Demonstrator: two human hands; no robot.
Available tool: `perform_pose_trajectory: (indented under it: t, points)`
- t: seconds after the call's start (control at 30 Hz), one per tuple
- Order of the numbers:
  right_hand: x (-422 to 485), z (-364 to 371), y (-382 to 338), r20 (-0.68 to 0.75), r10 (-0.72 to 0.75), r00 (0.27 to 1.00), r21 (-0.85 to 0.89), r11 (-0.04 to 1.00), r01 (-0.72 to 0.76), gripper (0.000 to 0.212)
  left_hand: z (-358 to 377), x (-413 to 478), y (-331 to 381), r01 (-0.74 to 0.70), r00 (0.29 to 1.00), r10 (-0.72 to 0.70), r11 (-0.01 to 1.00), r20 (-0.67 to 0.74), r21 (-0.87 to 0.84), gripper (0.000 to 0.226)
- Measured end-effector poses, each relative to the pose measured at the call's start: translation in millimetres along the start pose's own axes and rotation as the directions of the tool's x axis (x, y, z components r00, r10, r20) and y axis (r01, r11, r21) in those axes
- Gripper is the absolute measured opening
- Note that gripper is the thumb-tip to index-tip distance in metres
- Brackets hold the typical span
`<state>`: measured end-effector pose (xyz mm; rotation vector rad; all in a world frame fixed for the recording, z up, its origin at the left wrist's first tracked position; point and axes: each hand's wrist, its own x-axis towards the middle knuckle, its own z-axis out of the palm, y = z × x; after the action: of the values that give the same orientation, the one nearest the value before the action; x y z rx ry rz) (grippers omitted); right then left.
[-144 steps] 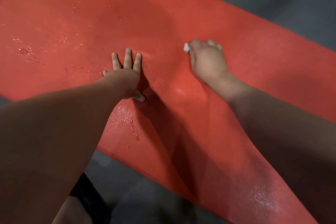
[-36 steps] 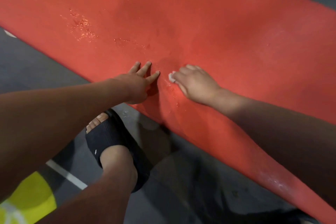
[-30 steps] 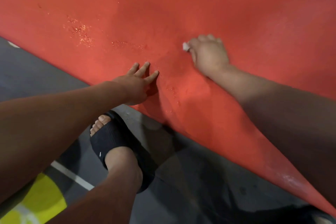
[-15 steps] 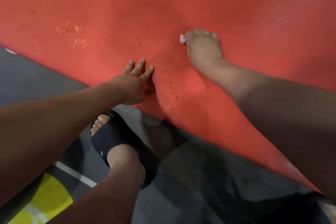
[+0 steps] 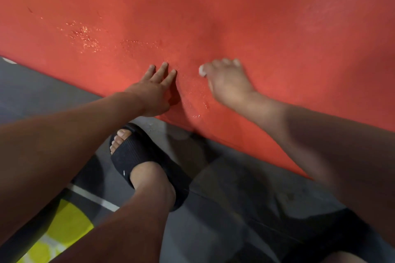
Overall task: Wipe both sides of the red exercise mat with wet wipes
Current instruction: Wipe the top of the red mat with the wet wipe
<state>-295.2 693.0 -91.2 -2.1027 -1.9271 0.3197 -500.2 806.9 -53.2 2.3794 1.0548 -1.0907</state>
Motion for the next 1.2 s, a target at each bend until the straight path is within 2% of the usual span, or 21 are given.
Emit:
perform_pose_trajectory:
  t: [0.07, 0.13, 0.2, 0.27, 0.33, 0.37, 0.43, 0.53, 0.6, 0.63, 0.7, 0.77, 0.8, 0.83, 0.9, 0.93, 1.0, 1.07, 1.13, 1.17, 1.2]
  points:
    - [-29.3, 6.9, -21.2, 0.086, -0.315, 0.945, 0.013, 0.949, 0.315, 0.023, -1.4, -1.4, 1.2, 0.003, 1.0, -0.003, 1.0, 0.012, 0.006, 0.101]
    - [-45.2, 4.9, -22.6, 0.171, -0.492, 0.853, 0.034, 0.869, 0.494, 0.019, -1.7, -3.3, 2.7, 0.005, 1.0, -0.005, 1.0, 0.017, 0.007, 0.101]
    - [-37.3, 1.8, -8.0, 0.155, -0.46, 0.874, -0.025, 0.883, 0.469, 0.019, -0.7, -3.8, 3.9, 0.011, 1.0, -0.011, 1.0, 0.016, 0.012, 0.101]
    - [-22.6, -1.3, 11.2, 0.051, -0.243, 0.969, -0.059, 0.968, 0.246, 0.018, 1.3, -2.4, 5.3, 0.012, 1.0, -0.012, 1.0, 0.012, 0.017, 0.1]
    - [-18.6, -6.0, 18.7, -0.055, -0.035, 0.998, -0.038, 0.999, 0.033, 0.014, 2.7, -1.0, 7.4, 0.02, 1.0, -0.02, 1.0, 0.018, 0.015, 0.097]
    - [-23.7, -4.3, 14.8, -0.073, -0.005, 0.997, -0.012, 1.0, 0.004, 0.013, 3.6, -0.2, 8.2, 0.024, 0.999, -0.025, 1.0, 0.025, 0.014, 0.096]
    - [-45.3, 5.0, -1.9, -0.04, -0.104, 0.994, -0.002, 0.995, 0.104, 0.022, 5.5, 1.3, 8.3, 0.027, 0.999, -0.027, 0.999, 0.033, 0.021, 0.096]
    - [-71.0, 11.9, -11.1, 0.07, -0.407, 0.911, 0.019, 0.913, 0.406, 0.019, 7.5, 2.5, 7.1, 0.027, 0.999, -0.028, 0.999, 0.039, 0.031, 0.097]
    - [-59.7, 6.1, 2.4, 0.108, -0.438, 0.892, -0.03, 0.896, 0.444, 0.017, 8.0, 2.5, 7.9, 0.033, 0.998, -0.035, 0.999, 0.044, 0.03, 0.097]
    - [-50.2, 3.2, 11.9, 0.101, -0.389, 0.916, -0.069, 0.915, 0.396, 0.019, 8.0, 2.4, 8.8, 0.033, 0.999, -0.035, 0.999, 0.042, 0.035, 0.097]
    - [-33.7, -5.6, 31.4, 0.006, -0.141, 0.99, -0.096, 0.985, 0.141, 0.019, 7.6, 2.4, 10.9, 0.033, 0.999, -0.035, 0.998, 0.034, 0.046, 0.097]
    - [-32.9, -11.1, 34.1, -0.111, 0.111, 0.988, -0.055, 0.992, -0.117, 0.016, 6.4, 1.8, 12.3, 0.039, 0.999, -0.04, 0.998, 0.03, 0.04, 0.096]
    - [-39.2, -8.6, 28.1, -0.125, 0.155, 0.98, -0.035, 0.986, -0.161, 0.018, 6.0, 1.3, 13.0, 0.042, 0.999, -0.043, 0.998, 0.029, 0.035, 0.095]
    - [-50.0, -3.5, 17.0, -0.099, 0.123, 0.987, -0.023, 0.992, -0.126, 0.024, 6.0, 1.1, 12.9, 0.041, 0.999, -0.042, 0.999, 0.028, 0.036, 0.094]
    - [-79.2, 7.2, -7.0, -0.003, -0.159, 0.987, 0.019, 0.987, 0.159, 0.032, 6.9, 0.7, 12.0, 0.037, 0.999, -0.038, 0.998, 0.027, 0.043, 0.094]
    - [-93.6, 8.5, -15.6, 0.064, -0.313, 0.948, 0.076, 0.948, 0.308, 0.032, 8.2, 1.1, 10.8, 0.036, 0.999, -0.038, 0.998, 0.029, 0.045, 0.095]
    - [-104.2, 3.6, -18.3, 0.172, -0.478, 0.862, 0.124, 0.878, 0.462, 0.025, 9.1, 0.1, 10.0, 0.042, 0.999, -0.043, 0.998, 0.03, 0.04, 0.096]
    - [-92.1, 1.7, -4.4, 0.129, -0.397, 0.909, 0.049, 0.918, 0.394, 0.019, 8.4, -1.5, 11.4, 0.051, 0.998, -0.052, 0.998, 0.027, 0.029, 0.096]
    - [-77.2, -1.4, 13.1, -0.005, -0.083, 0.996, 0.012, 0.996, 0.084, 0.019, 7.0, -1.9, 12.7, 0.061, 0.998, -0.061, 0.998, 0.025, 0.02, 0.096]
    - [-75.2, -2.6, 15.2, -0.057, 0.052, 0.997, 0.028, 0.998, -0.05, 0.019, 6.6, -2.1, 12.9, 0.06, 0.998, -0.06, 0.998, 0.021, 0.019, 0.096]
    - [-78.7, -1.3, 11.4, -0.082, 0.092, 0.992, 0.055, 0.995, -0.087, 0.018, 6.5, -2.2, 12.9, 0.059, 0.998, -0.059, 0.998, 0.016, 0.015, 0.096]
